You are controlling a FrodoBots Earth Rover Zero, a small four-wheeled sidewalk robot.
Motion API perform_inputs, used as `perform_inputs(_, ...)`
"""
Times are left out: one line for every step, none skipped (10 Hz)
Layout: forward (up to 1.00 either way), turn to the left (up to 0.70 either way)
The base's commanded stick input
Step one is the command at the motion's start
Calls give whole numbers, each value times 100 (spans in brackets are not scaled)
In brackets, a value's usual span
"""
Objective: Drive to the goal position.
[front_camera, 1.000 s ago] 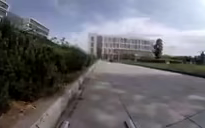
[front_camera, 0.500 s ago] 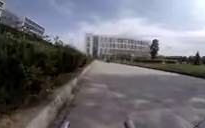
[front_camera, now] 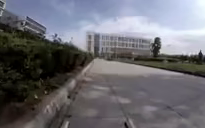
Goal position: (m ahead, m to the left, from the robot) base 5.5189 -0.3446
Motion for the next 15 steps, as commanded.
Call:
perform_inputs(70, 0)
perform_inputs(70, 0)
perform_inputs(70, 0)
perform_inputs(70, 0)
perform_inputs(70, 0)
perform_inputs(70, 0)
perform_inputs(70, 0)
perform_inputs(70, 0)
perform_inputs(70, 0)
perform_inputs(70, 0)
perform_inputs(70, 0)
perform_inputs(70, 0)
perform_inputs(70, 0)
perform_inputs(70, 0)
perform_inputs(70, 0)
